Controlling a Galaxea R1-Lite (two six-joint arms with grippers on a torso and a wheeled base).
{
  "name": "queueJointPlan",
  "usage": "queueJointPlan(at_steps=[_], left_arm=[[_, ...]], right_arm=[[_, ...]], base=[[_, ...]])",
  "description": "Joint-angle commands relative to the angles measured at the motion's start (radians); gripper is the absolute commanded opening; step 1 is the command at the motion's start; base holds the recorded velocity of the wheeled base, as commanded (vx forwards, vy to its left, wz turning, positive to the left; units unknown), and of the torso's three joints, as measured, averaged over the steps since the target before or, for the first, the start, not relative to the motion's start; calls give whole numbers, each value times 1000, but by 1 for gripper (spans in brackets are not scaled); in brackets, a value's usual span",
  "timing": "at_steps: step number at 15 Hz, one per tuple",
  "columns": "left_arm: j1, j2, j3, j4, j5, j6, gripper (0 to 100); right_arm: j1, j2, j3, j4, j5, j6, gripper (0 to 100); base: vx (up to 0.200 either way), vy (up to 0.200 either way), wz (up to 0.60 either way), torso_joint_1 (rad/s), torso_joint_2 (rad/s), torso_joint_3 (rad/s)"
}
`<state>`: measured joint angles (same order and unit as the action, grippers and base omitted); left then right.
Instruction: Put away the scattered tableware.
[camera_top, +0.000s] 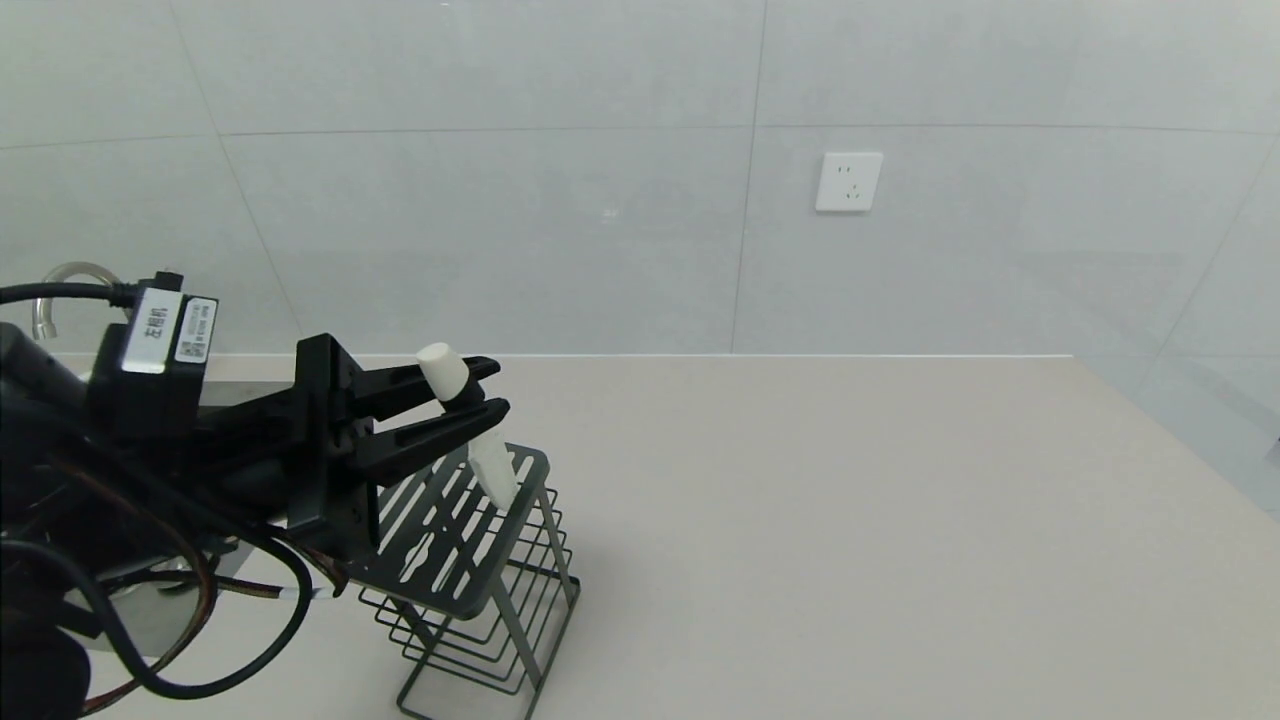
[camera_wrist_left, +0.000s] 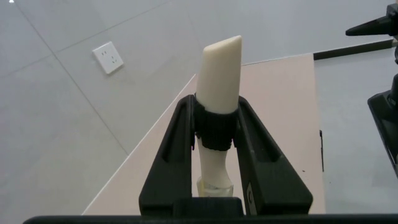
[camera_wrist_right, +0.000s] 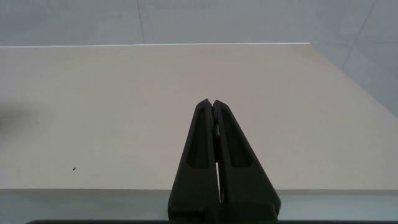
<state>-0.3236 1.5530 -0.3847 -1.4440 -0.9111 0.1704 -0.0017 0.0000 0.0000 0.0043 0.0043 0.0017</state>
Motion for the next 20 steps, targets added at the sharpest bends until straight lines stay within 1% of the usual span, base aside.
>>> queueJointPlan(at_steps=[1, 2, 4, 5, 9, 13, 20], left_arm=[[0, 29, 3, -4, 0, 1, 0], [0, 35, 4, -4, 0, 3, 0], [0, 50, 4, -4, 0, 26, 0], [0, 53, 4, -4, 0, 29, 0], [0, 61, 6, -4, 0, 29, 0], [0, 59, 58, -6, 0, 32, 0], [1, 82, 55, -12, 1, 32, 0]], right_arm=[[0, 2, 0, 0, 0, 0, 0], [0, 2, 0, 0, 0, 0, 0], [0, 2, -2, 0, 0, 0, 0], [0, 2, 0, 0, 0, 0, 0], [0, 2, 0, 0, 0, 0, 0], [0, 2, 0, 0, 0, 0, 0], [0, 2, 0, 0, 0, 0, 0]], base=[[0, 0, 0, 0, 0, 0], [0, 0, 0, 0, 0, 0], [0, 0, 0, 0, 0, 0], [0, 0, 0, 0, 0, 0], [0, 0, 0, 0, 0, 0], [0, 0, 0, 0, 0, 0], [0, 0, 0, 0, 0, 0]])
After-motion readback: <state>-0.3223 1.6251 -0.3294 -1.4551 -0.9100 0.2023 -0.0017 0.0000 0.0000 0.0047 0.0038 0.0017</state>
